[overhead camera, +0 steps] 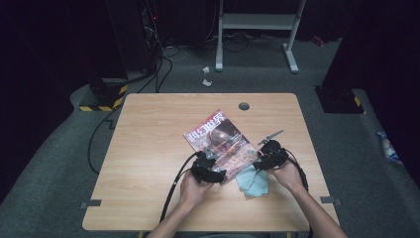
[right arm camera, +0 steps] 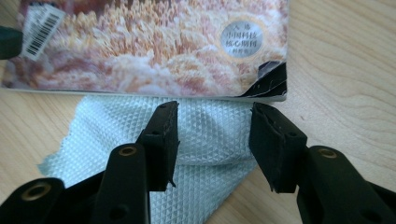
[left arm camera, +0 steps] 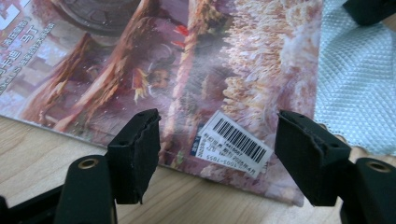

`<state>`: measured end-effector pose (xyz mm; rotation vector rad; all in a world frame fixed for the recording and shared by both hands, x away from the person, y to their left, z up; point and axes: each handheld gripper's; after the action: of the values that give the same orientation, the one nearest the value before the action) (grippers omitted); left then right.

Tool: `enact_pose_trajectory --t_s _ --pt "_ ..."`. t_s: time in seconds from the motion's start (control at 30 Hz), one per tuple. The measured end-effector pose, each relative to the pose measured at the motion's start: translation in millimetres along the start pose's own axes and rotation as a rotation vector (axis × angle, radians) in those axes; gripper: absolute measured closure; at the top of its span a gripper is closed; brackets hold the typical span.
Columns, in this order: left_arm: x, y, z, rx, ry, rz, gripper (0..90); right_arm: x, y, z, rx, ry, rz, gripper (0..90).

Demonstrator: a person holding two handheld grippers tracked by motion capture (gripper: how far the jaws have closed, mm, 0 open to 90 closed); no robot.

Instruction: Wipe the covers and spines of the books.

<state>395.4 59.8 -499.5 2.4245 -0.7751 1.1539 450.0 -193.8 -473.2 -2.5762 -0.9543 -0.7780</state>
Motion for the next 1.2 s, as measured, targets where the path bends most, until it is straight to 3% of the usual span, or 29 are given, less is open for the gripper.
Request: enact_pose_trajectory --t_s 0.17,0.27,0.37,0.63,0.7,0.77,0.8,1.1,1.17,1.2 --pt "0.9 7.7 1.5 -0.022 -0.012 0.015 30.0 -4.0 -1.9 6.7 -0.012 -0.021 -0.015 55.1" --pt "2.2 17.8 4.8 -0.023 -0.031 0.047 28.8 -6.3 -3.3 11.5 -0.028 -0.041 -0.059 60.6" --pt "2.7 21.4 8.5 -0.03 -0.046 0.047 27.8 -6.3 -4.0 11.7 -0.034 -0.044 -0.073 62.4" --pt "3.6 28.9 15.9 0.016 -0.071 0.114 27.2 -6.2 -3.0 11.3 -0.041 -0.054 -0.094 75.8" --pt "3.2 30.7 17.2 0.022 -0.081 0.15 26.9 -6.3 -0.5 10.9 -0.036 -0.053 -0.097 78.7" --pt "2.9 30.5 17.4 0.025 -0.08 0.152 27.0 -6.8 -0.7 10.3 -0.033 -0.059 -0.069 80.4" --pt "3.0 29.4 17.5 0.027 -0.081 0.153 26.9 -6.9 4.2 10.5 -0.018 -0.046 -0.091 82.7" --pt "1.4 12.3 11.6 0.052 -0.11 0.148 26.4 -7.1 7.2 10.3 -0.018 -0.042 -0.097 84.9" --pt "-0.7 5.2 8.0 0.063 -0.111 0.136 26.5 -7.8 7.2 8.8 -0.03 -0.055 -0.071 85.1" --pt "-0.9 2.9 6.9 0.062 -0.115 0.136 26.5 -7.3 10.3 8.3 -0.039 -0.059 -0.1 85.2"
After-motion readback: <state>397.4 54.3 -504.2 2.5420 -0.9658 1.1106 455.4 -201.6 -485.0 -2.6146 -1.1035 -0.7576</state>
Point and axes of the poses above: each handheld gripper's, and its own axes: z roughly forward along the jaws, x roughly out of its top, y roughly to its right, and after that the axes turned 10 degrees about y, right-handed
